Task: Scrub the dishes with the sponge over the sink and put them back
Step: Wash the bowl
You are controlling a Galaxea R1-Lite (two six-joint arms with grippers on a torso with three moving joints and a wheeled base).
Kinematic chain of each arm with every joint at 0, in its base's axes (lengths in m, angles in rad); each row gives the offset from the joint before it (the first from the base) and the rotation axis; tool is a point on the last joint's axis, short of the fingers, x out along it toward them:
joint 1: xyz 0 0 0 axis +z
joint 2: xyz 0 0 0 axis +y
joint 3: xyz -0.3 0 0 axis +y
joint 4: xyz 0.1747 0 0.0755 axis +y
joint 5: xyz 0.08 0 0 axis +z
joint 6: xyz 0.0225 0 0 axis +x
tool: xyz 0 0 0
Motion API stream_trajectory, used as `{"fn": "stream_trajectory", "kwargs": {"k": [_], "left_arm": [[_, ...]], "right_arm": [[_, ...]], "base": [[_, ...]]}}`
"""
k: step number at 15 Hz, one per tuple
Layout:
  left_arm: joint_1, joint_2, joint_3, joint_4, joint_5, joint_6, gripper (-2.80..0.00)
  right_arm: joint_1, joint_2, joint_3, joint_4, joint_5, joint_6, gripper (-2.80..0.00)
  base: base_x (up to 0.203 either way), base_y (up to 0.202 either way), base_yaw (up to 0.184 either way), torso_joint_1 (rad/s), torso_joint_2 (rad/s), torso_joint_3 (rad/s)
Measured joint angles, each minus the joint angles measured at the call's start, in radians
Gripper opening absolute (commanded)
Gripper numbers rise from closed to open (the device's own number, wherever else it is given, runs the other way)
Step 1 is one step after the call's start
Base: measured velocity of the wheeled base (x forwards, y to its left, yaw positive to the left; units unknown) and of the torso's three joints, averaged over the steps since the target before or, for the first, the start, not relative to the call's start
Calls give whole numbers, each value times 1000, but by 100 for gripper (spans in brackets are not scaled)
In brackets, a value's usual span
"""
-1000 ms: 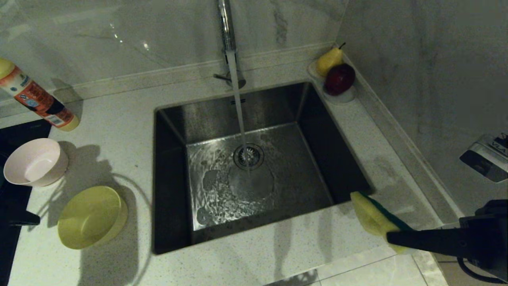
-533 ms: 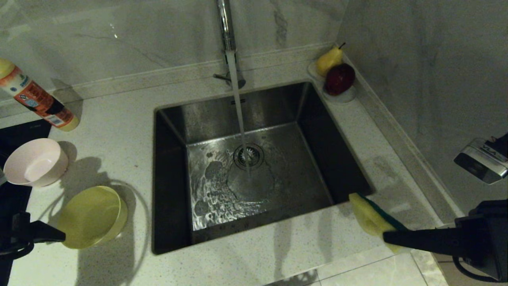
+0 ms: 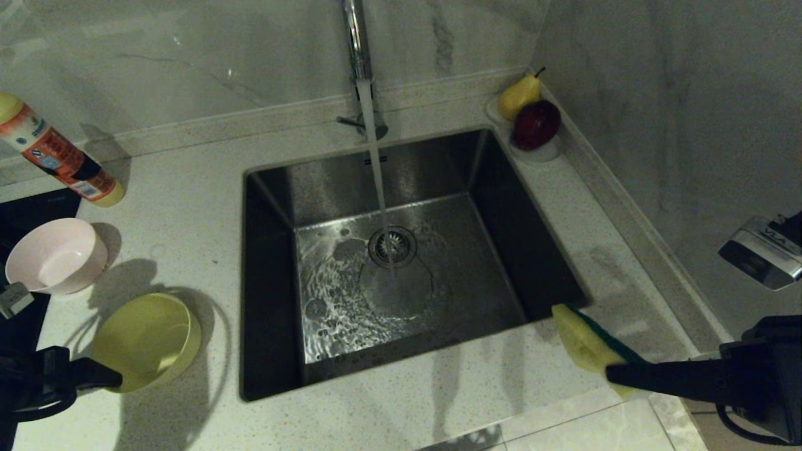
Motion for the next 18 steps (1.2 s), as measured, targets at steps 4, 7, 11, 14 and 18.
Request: {"fn": "stream_trajectory", "kwargs": {"k": [4,7,11,14,18], "left_arm": [[-5,26,2,-4,11,-52,0],[-9,48,-2,-6,11,-84,0],[-15,61,-2,-7,10,-100,0],[-16,65,4,-6,11,-100,0],[-17,76,6,-6,9,-108,-280]], "right_arm": [[0,-4,2,0,1,0,-280],[0,-4,5,0,0,0,-280],[0,-5,5,0,1,0,-280],[0,-7,4,0,1,0,-280],[0,-13,-3,-1,1,1,-280]], "base": [[0,0,0,0,0,0],[0,0,0,0,0,0],[0,0,0,0,0,0],[0,0,0,0,0,0],[0,0,0,0,0,0]]}}
